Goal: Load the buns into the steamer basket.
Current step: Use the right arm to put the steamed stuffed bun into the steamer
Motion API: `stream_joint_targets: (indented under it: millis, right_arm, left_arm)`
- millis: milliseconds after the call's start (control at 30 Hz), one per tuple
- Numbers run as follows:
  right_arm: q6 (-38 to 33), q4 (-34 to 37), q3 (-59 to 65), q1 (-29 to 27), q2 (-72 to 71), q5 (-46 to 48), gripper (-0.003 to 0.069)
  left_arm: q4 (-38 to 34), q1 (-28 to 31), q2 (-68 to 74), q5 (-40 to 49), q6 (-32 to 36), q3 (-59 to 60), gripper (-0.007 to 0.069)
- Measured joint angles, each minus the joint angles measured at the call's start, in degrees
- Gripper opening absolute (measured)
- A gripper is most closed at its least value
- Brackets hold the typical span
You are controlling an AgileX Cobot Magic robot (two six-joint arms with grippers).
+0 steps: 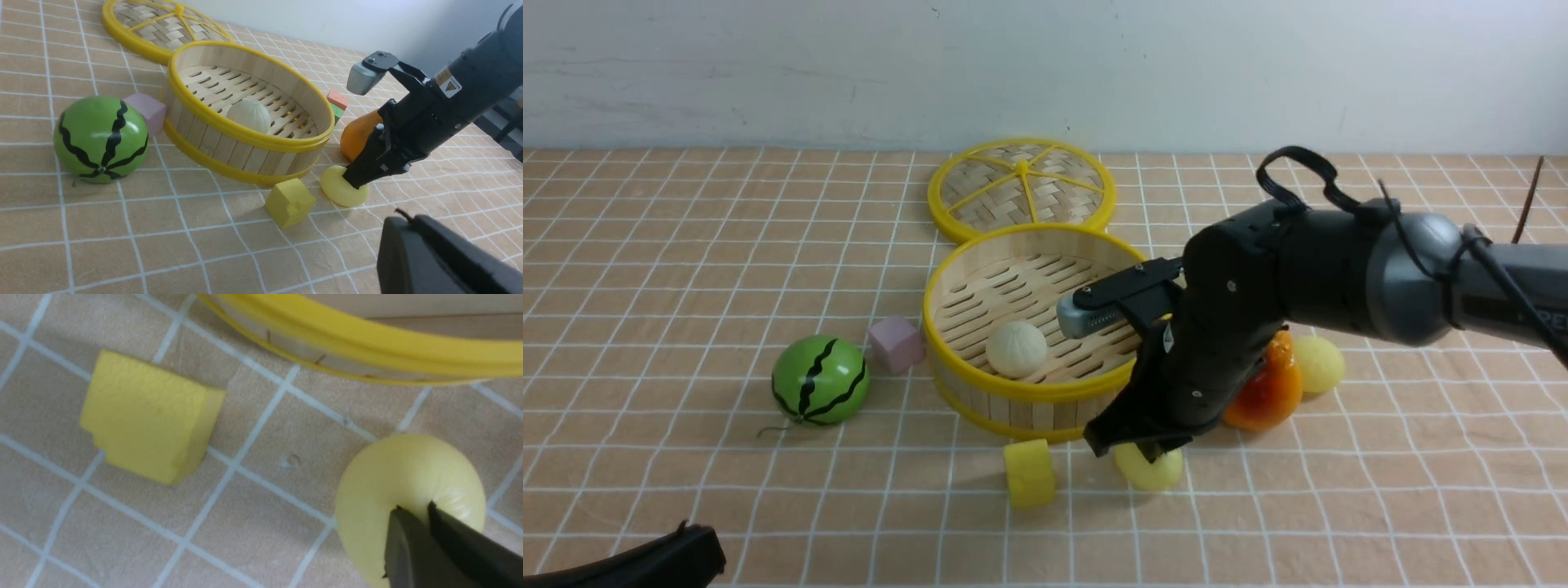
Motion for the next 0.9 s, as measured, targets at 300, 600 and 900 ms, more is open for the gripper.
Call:
stream_joint_targets:
  millis: [300,600,900]
  right_arm:
    - [-0.4,-0.3,-4.8,-0.1,-9.0,-3.1,0.0001]
    - [0.4,-2.3,-7.9,-4.4,3.6,-19.5,0.0023]
    - [0.9,-0.7,-8.5,-5.3,8.1,-23.1,0.0253]
  left_arm:
    - [0.0,0.0,0.0,0.0,0.0,0.0,-0.0005]
    - [0.0,0.0,0.0,0.0,0.0,0.0,0.0003]
    - [0.0,0.0,0.0,0.0,0.0,0.0,0.0011]
